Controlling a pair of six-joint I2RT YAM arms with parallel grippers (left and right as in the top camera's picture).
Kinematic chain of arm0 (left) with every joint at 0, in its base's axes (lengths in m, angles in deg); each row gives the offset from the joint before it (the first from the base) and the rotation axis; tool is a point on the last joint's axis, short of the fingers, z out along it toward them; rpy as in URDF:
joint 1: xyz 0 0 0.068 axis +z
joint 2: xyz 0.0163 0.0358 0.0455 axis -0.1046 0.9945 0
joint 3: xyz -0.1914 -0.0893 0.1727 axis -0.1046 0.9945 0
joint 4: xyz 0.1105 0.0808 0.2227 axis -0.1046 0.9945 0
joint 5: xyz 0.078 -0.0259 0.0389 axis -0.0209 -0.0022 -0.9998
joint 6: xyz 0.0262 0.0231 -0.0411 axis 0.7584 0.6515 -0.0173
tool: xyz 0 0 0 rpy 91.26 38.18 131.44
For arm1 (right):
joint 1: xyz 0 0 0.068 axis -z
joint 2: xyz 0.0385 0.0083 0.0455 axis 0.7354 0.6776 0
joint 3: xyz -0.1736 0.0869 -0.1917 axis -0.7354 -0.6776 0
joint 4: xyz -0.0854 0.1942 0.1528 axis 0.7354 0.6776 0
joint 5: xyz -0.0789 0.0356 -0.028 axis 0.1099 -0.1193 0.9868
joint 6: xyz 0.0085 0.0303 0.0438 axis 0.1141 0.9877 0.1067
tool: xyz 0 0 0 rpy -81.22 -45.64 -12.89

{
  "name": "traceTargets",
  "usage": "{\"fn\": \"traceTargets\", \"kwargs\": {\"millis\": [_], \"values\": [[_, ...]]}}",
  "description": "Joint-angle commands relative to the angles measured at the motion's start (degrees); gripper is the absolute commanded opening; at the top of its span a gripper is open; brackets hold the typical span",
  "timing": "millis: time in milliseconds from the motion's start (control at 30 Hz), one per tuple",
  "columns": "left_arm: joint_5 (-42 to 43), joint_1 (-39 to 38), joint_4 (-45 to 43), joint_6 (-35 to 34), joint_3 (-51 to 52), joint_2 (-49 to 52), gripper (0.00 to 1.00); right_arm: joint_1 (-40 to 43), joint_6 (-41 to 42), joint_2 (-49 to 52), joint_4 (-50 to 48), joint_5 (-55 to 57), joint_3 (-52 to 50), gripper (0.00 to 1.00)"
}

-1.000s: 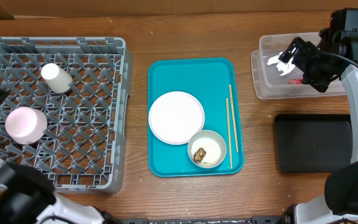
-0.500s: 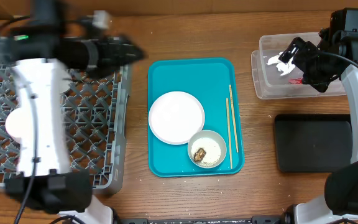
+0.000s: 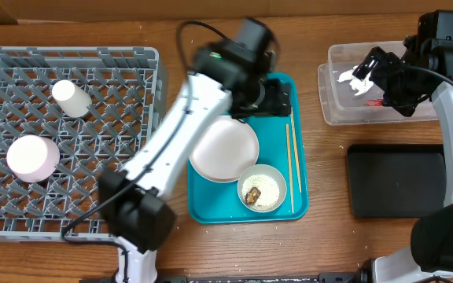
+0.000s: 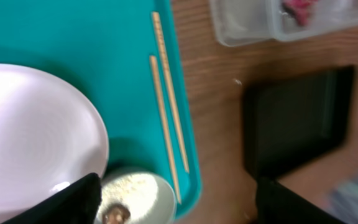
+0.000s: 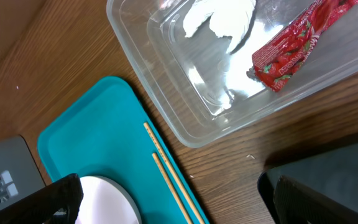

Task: Sort waste into correct bins and load items into the dishwasher
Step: 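Move the left gripper over the chopsticks on the tray and grasp one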

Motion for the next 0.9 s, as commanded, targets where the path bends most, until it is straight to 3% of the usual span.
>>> {"fn": "traceTargets", "kwargs": {"millis": [0,267,600,867], "values": [[-18.71,-3.89,-1.84,-9.81,-0.15,2.86,0.75,0.09,0.2,-0.42,-0.35,-0.22,-0.02,1.0],[-32.06,-10.1,-7.93,-10.93,-0.15,10.88,0.56,0.09,0.2,-0.42,-0.35,-0.22,-0.02,1.0],[-31.3,-11.23,-9.05,-18.47,-0.15,17.62,0.51,0.09,0.2,-0.42,-0.35,-0.22,-0.04,1.0],[-27.82,-11.41,-12.5,-18.67,-0.13,19.08,0.52,0.09,0.2,-0.42,-0.35,-0.22,-0.04,1.0]]}}
